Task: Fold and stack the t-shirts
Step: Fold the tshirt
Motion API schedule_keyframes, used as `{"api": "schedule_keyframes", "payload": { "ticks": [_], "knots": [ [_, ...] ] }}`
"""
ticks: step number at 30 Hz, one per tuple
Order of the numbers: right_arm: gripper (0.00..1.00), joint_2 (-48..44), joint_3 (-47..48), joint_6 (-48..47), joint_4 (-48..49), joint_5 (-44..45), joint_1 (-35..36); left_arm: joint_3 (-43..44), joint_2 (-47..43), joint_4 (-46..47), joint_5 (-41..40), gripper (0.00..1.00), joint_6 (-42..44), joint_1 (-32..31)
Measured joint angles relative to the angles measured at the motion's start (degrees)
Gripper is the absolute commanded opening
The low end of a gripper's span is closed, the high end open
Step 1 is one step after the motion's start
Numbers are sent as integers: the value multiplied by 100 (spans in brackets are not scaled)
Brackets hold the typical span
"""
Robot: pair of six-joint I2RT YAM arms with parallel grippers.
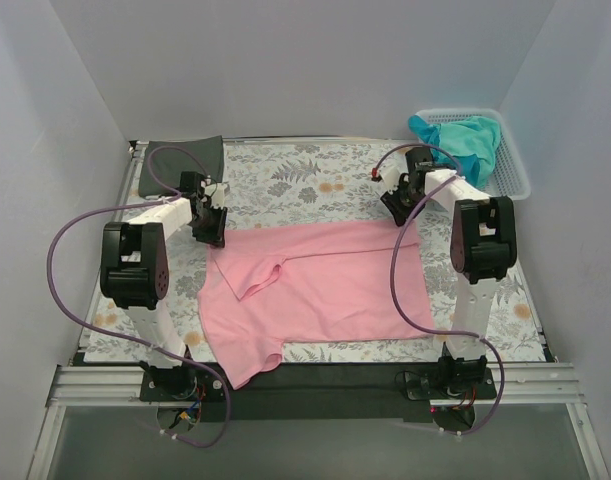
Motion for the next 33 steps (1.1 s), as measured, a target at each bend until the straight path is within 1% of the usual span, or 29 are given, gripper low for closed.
{"api": "schedule_keyframes", "payload": {
  "ticks": [3,5,9,10,11,14,17,20,23,27,28,30,31,32,33],
  "knots": [
    [40,-68,0,24,0,57,-2,20,11,9,31,24,-9,7],
    [38,-212,-11,-17,-116,26,-7,20,9,2,94,24,-4,13],
    [34,-970,-245,-334,-380,-98,-11,24,0,-24,149,24,24,13],
    [36,-1202,-343,-450,-431,-129,-11,24,-2,-28,153,24,37,13],
    [39,-1432,-463,-564,-468,-160,-11,24,-2,-37,157,24,57,13],
    [41,-1781,-702,-876,-656,-179,-11,26,-2,-57,166,24,105,13],
    [41,-1746,-946,-1163,-732,-155,-11,28,-2,-66,179,24,122,13],
    [44,-1613,-1182,-1362,-861,-50,-11,28,-2,-70,199,25,125,13],
    [47,-1445,-1281,-1504,-841,66,-11,35,-2,-98,216,25,125,13],
    [48,-1340,-1331,-1631,-767,192,-11,37,-2,-131,219,25,125,13],
    [47,-1333,-1331,-1650,-741,210,-11,37,-2,-131,216,25,127,13],
    [41,-1322,-1331,-1698,-669,249,-11,42,-2,-140,216,25,125,13],
    [37,-1311,-1331,-1718,-643,262,-11,48,-2,-151,216,25,125,13],
    [30,-1296,-1331,-1733,-634,273,-11,48,-2,-153,214,25,125,13],
    [27,-1281,-1331,-1779,-621,278,-11,48,-2,-160,214,25,127,13]
  ]
}}
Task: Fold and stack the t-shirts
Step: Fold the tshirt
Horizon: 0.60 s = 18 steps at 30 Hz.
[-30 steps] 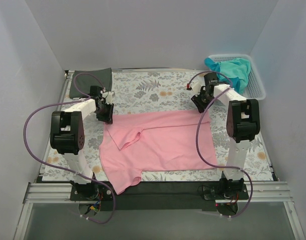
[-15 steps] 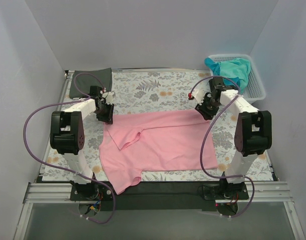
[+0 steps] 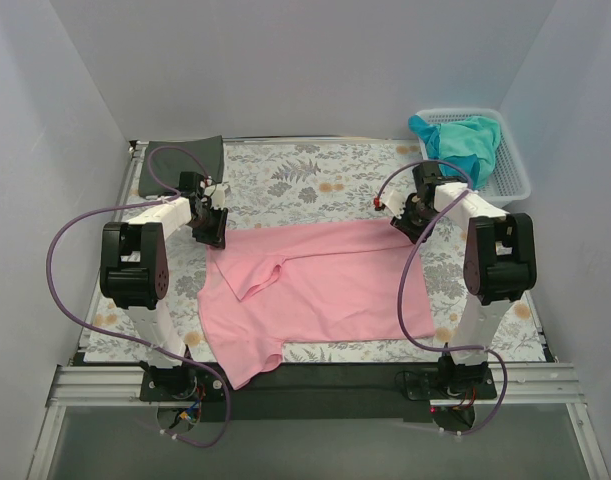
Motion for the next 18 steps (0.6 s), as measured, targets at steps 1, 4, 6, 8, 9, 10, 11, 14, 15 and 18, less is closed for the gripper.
{"api": "schedule_keyframes", "payload": {
  "ticks": [1,4,6,8,9,10,11,14,15,18],
  "knots": [
    [26,22,0,-11,4,13,0,0,0,-2,0,25,0,0],
    [26,37,-7,-35,2,20,0,2,0,-7,-4,25,2,0],
    [25,37,-15,-55,11,31,0,2,2,-7,-2,25,15,0],
    [28,37,-61,-68,35,33,0,2,2,-7,-4,25,24,0],
    [31,37,-83,-72,33,33,0,2,4,-7,-4,25,26,0],
    [33,37,-98,-81,26,33,0,4,9,-7,-4,25,28,0],
    [34,37,-105,-94,22,33,0,13,15,-9,-2,25,31,0],
    [17,37,-111,-120,20,33,0,61,48,-28,-2,25,37,0],
    [11,37,-111,-157,22,33,0,72,55,-35,-2,25,42,0],
    [1,37,-111,-142,4,31,0,76,57,-35,-4,25,46,0]
  ]
}}
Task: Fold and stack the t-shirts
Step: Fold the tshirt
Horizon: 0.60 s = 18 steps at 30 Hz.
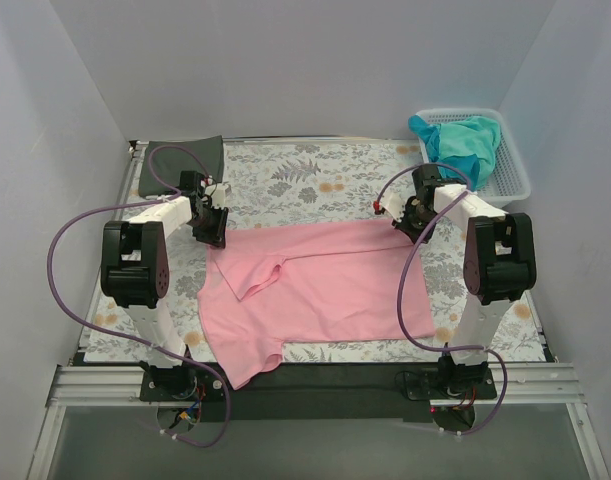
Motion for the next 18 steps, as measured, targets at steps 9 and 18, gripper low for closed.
{"api": "schedule_keyframes", "payload": {
  "ticks": [9,18],
  "knots": [
    [1,-210,-11,-11,-273,-22,0,9,4,-13,-17,24,17,0],
    [1,-562,-313,-37,-433,-24,2,11,9,-13,-22,24,15,0]
  ]
}}
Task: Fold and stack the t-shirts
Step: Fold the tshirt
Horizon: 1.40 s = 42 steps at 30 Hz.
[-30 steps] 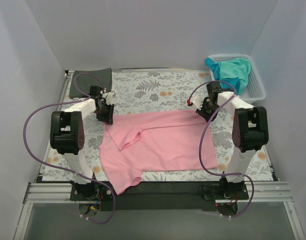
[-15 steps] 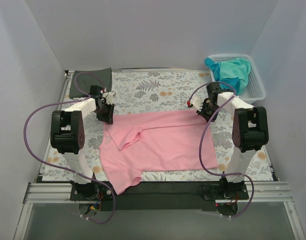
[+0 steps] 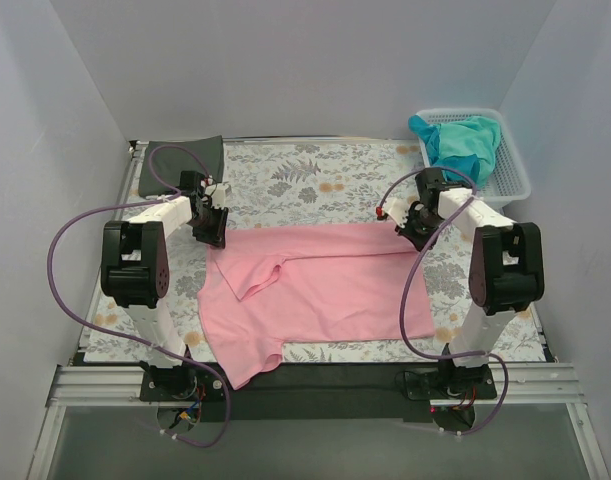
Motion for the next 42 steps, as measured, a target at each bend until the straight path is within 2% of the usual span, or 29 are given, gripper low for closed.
{"api": "schedule_keyframes", "payload": {
  "ticks": [1,2,5,6,9,11,17,26,33,38,42],
  "knots": [
    [5,46,0,7,2,2,0,0,0,0,0,24,-2,0],
    [19,96,2,17,2,2,0,0,0,-2,2,24,-2,0],
    [39,269,39,55,-33,22,-2,44,9,-72,0,24,-2,0],
    [40,310,74,68,-48,24,0,70,9,-105,2,24,0,0],
    [36,328,293,103,-129,-11,-2,162,-11,-177,61,24,2,0],
    [29,326,579,192,-160,-131,-2,219,-68,-245,138,24,2,0],
    [20,330,1486,699,-170,-538,44,367,-400,-411,396,25,-31,0],
    [19,1132,1534,1379,57,-531,232,361,-315,-413,334,24,-260,0],
    [19,1462,1296,1646,396,-136,260,341,210,-269,-9,22,-435,0],
    [20,1764,1720,1840,588,153,271,1054,772,-264,-120,22,-529,11],
    [22,2251,2444,1886,815,393,271,2194,1563,-232,-195,22,-533,4]
  ]
}}
